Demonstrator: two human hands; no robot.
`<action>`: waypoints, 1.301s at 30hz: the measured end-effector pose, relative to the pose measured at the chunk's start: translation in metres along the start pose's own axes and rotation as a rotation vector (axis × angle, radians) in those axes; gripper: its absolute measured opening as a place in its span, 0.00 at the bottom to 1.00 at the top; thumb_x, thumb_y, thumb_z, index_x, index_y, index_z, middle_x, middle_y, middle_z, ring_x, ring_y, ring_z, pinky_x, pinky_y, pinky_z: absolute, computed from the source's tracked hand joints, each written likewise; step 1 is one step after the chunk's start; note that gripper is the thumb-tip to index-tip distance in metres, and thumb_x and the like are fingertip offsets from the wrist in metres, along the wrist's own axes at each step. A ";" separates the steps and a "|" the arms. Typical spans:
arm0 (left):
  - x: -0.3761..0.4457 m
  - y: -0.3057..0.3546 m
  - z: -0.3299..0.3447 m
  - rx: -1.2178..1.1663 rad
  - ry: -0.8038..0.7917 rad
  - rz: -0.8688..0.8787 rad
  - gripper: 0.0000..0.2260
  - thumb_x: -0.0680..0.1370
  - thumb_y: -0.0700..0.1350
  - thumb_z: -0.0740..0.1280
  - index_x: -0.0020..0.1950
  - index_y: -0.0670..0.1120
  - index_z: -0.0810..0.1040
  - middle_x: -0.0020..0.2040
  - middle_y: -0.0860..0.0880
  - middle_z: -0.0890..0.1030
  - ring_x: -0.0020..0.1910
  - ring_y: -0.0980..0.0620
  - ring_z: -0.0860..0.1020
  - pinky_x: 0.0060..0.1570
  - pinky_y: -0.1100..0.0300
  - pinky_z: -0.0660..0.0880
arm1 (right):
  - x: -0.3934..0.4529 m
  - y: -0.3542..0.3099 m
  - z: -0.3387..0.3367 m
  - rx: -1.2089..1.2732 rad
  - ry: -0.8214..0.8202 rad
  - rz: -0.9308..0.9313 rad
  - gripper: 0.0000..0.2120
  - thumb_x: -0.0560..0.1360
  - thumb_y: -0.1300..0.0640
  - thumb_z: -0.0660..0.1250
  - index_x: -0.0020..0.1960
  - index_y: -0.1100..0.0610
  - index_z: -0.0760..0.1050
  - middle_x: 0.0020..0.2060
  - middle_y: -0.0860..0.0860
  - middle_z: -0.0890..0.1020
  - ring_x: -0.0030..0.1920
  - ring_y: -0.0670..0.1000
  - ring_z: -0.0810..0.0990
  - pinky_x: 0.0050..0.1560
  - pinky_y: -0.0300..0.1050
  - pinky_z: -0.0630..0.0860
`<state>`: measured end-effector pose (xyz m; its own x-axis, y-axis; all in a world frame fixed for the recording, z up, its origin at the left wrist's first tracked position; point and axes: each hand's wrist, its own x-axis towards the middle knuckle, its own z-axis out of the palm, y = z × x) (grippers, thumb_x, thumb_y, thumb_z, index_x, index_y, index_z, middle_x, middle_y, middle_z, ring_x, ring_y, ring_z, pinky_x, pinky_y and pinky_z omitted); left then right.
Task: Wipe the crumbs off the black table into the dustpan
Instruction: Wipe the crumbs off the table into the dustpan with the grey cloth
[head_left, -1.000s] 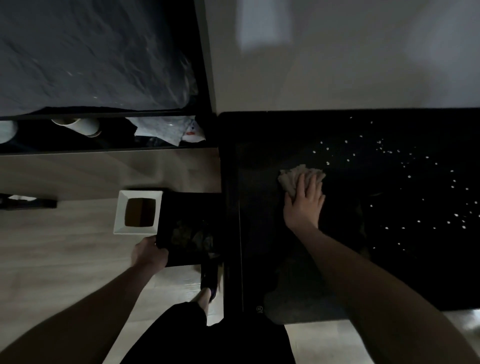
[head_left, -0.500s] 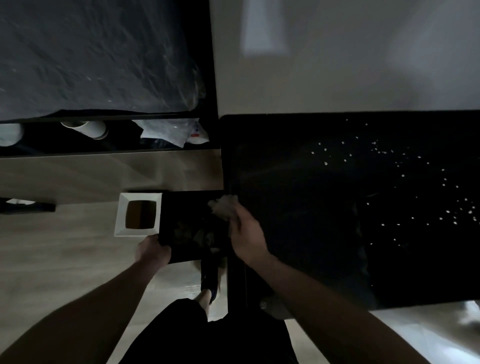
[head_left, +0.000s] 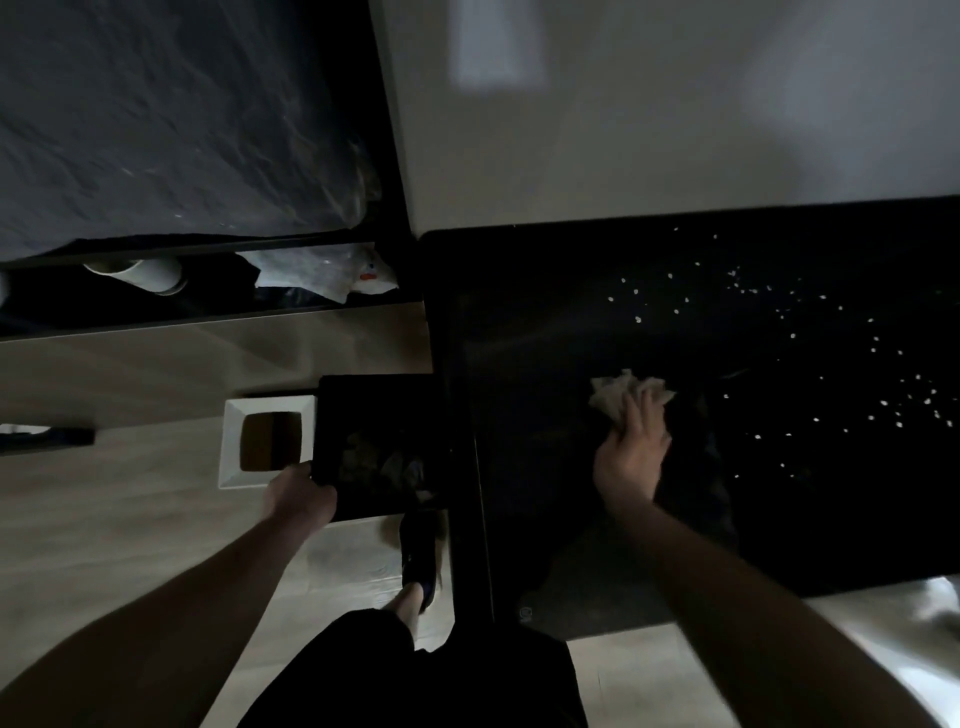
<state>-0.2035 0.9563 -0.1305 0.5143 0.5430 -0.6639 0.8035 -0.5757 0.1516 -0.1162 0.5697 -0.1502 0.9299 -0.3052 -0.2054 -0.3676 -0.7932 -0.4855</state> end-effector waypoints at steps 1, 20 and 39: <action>-0.001 0.001 0.000 -0.002 -0.004 -0.003 0.16 0.77 0.39 0.65 0.64 0.42 0.80 0.57 0.36 0.83 0.56 0.35 0.80 0.44 0.54 0.72 | -0.020 -0.011 0.012 0.051 -0.005 -0.004 0.31 0.76 0.67 0.62 0.78 0.53 0.68 0.81 0.52 0.65 0.82 0.57 0.58 0.78 0.66 0.54; 0.005 0.011 -0.010 -0.006 -0.015 -0.030 0.15 0.77 0.38 0.66 0.63 0.42 0.81 0.54 0.36 0.83 0.49 0.37 0.80 0.42 0.54 0.72 | 0.071 -0.094 -0.029 0.368 -0.003 0.026 0.22 0.80 0.67 0.59 0.73 0.57 0.75 0.68 0.55 0.80 0.70 0.53 0.76 0.74 0.46 0.69; 0.016 0.025 0.008 -0.092 0.003 -0.030 0.15 0.77 0.37 0.64 0.62 0.41 0.82 0.57 0.35 0.83 0.56 0.34 0.80 0.49 0.51 0.75 | 0.130 -0.073 0.039 -0.138 -0.048 -0.334 0.31 0.76 0.56 0.61 0.80 0.53 0.66 0.81 0.56 0.63 0.82 0.61 0.57 0.78 0.63 0.58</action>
<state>-0.1773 0.9457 -0.1435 0.4905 0.5606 -0.6672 0.8424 -0.5011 0.1982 0.0309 0.6090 -0.1745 0.9954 0.0052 -0.0958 -0.0351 -0.9097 -0.4137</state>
